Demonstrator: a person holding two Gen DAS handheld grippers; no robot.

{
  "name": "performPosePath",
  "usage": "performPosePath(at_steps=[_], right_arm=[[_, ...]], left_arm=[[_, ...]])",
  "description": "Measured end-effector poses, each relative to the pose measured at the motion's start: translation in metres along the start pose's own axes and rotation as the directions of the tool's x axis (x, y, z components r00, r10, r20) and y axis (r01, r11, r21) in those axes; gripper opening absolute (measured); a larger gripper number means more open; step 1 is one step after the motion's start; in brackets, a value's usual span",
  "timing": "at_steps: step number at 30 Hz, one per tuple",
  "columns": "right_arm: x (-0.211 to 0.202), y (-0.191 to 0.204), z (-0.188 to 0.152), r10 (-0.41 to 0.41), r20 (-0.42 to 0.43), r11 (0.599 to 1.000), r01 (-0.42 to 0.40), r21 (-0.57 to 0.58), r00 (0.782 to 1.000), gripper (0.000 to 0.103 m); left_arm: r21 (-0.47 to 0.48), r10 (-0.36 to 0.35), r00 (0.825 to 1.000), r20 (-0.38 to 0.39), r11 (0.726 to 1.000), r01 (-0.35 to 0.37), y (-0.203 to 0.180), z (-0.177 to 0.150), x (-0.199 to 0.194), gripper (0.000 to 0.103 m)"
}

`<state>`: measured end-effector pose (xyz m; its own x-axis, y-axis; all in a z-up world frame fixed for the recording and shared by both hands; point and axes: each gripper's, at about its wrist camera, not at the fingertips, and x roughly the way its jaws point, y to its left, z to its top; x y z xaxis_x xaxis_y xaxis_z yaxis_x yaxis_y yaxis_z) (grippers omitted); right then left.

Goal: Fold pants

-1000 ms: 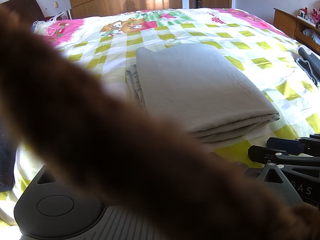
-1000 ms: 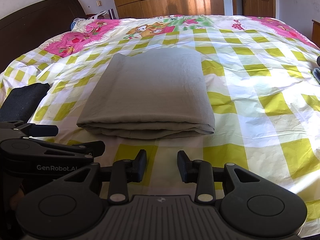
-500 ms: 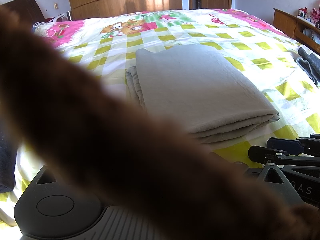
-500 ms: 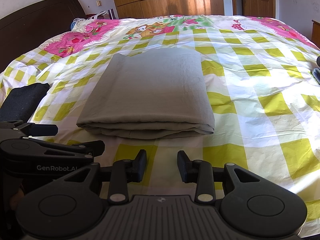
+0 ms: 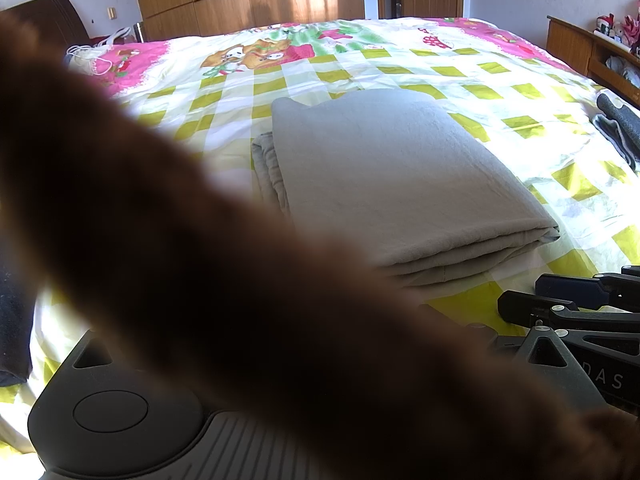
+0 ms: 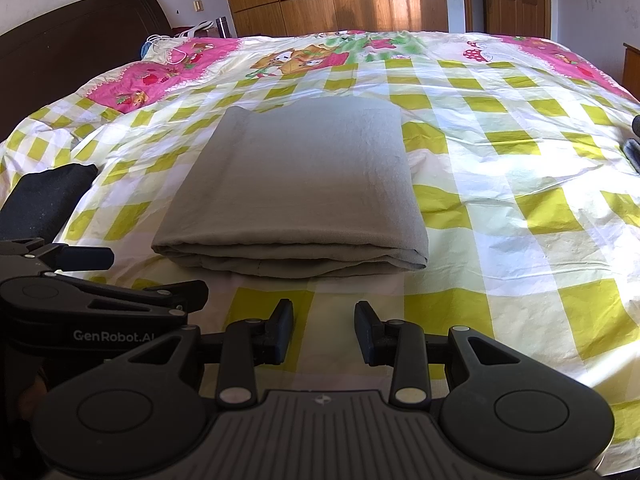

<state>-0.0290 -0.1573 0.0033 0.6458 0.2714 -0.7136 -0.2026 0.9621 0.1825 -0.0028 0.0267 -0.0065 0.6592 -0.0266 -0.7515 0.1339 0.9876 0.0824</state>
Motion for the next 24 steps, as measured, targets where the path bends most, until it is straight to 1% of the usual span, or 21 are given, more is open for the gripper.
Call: performPosePath(at_steps=[24], right_arm=[[0.0004,-0.0005,-0.0002,-0.001,0.001,1.000,0.001,-0.001,1.000,0.048]], left_arm=[[0.003,0.000,1.000,-0.001,1.000,0.000,0.0018,0.0001,-0.0003,0.101]])
